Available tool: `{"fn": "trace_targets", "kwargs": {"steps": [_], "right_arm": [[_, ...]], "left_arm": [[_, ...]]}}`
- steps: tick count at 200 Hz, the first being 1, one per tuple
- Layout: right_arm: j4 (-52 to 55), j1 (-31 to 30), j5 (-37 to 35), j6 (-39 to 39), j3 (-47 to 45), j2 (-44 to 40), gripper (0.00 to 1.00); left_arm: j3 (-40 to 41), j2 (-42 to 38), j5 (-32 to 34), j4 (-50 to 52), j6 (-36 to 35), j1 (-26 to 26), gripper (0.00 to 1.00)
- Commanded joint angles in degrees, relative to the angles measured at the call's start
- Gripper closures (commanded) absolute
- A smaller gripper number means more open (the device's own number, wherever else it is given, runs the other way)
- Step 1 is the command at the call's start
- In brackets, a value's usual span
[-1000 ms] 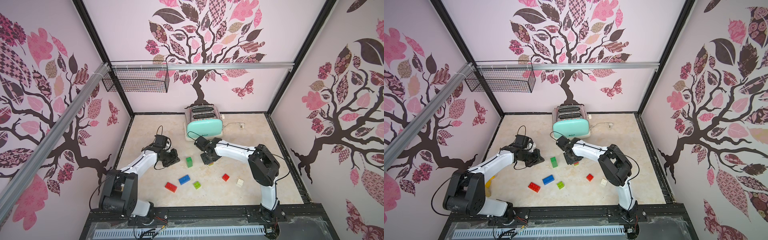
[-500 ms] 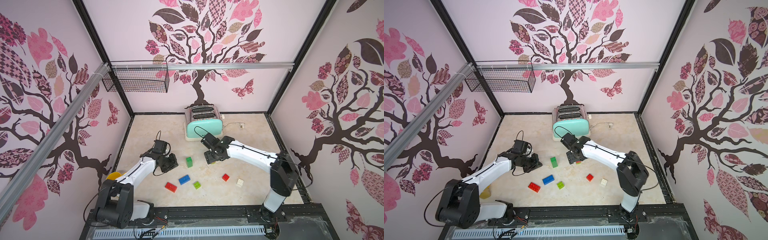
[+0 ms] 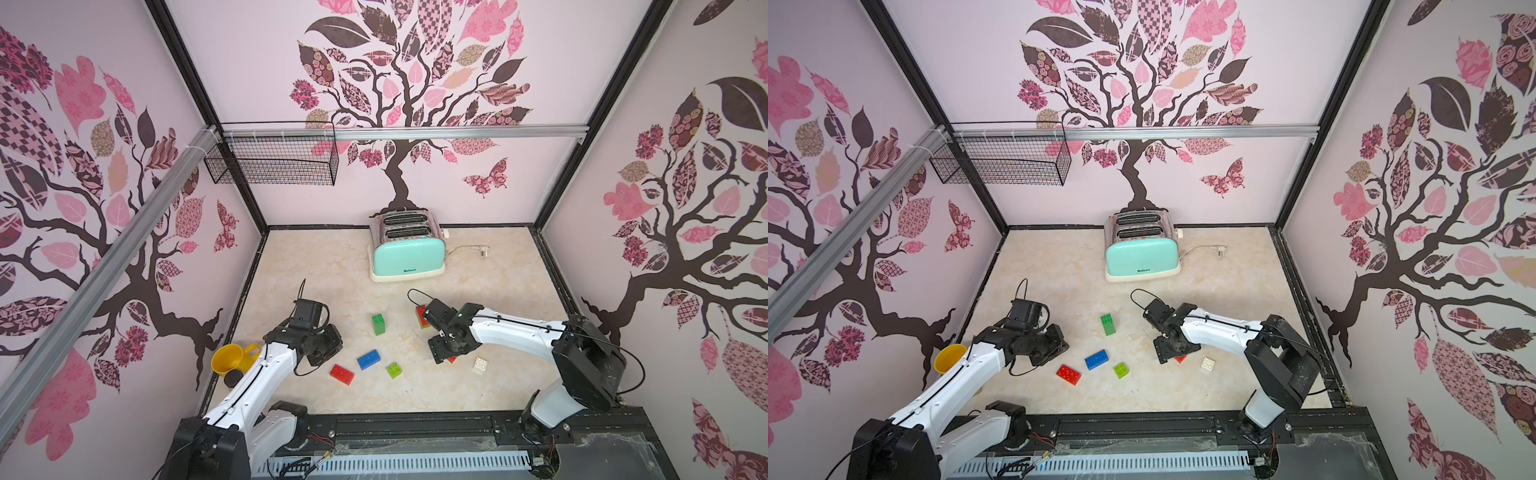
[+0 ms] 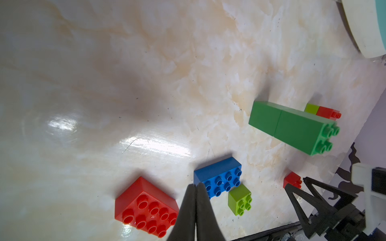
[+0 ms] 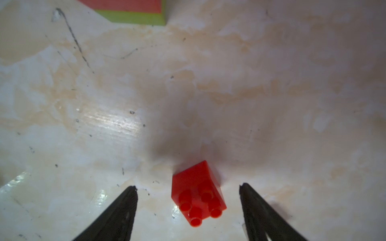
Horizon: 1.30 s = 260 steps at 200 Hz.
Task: Assemble a spoon with lego
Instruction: Pick up the lego brick from the center of the board, then assemble the lego brick with the lego brick.
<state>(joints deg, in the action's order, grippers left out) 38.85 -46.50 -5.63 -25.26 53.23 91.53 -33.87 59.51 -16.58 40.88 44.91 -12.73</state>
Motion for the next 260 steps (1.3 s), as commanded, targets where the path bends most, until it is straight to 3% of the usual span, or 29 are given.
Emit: {"fn": "trace_targets", "kwargs": {"steps": [1, 67, 80, 96, 112, 144, 186, 260], "right_arm": [[-2.6, 0.2, 2.9, -0.2, -0.7, 0.2, 0.28], [0.0, -2.4, 0.9, -3.8, -3.1, -3.6, 0.4], [0.5, -3.1, -0.2, -4.5, -2.9, -3.4, 0.46], [1.2, -4.1, -1.9, -5.1, -2.1, -3.3, 0.63], [2.4, -5.5, -3.1, -5.7, -0.3, -3.1, 0.69], [6.2, -12.1, -3.1, -7.7, 8.1, -0.9, 0.71], [8.0, -21.8, -1.4, -9.1, 21.3, 9.7, 0.72], [9.8, -22.7, -0.6, -5.8, 25.9, 16.0, 0.74]], "left_arm": [[-0.5, 0.4, 0.3, 0.4, -0.1, 0.2, 0.95], [-3.9, 5.6, -1.1, -1.3, -1.5, 0.2, 1.0], [-4.5, 6.6, -1.0, -1.7, -1.8, 0.2, 1.0], [-5.1, 8.0, -1.0, -2.2, -2.4, 0.2, 1.0], [-6.0, 9.5, -0.7, -2.4, -2.9, 0.3, 1.0], [-8.0, 11.5, 0.5, -3.1, -4.1, 0.4, 1.0], [-9.1, 13.4, 0.3, -4.6, -4.8, 0.6, 1.0], [-7.3, 13.6, -0.7, -6.6, -5.0, 0.9, 1.0]]}}
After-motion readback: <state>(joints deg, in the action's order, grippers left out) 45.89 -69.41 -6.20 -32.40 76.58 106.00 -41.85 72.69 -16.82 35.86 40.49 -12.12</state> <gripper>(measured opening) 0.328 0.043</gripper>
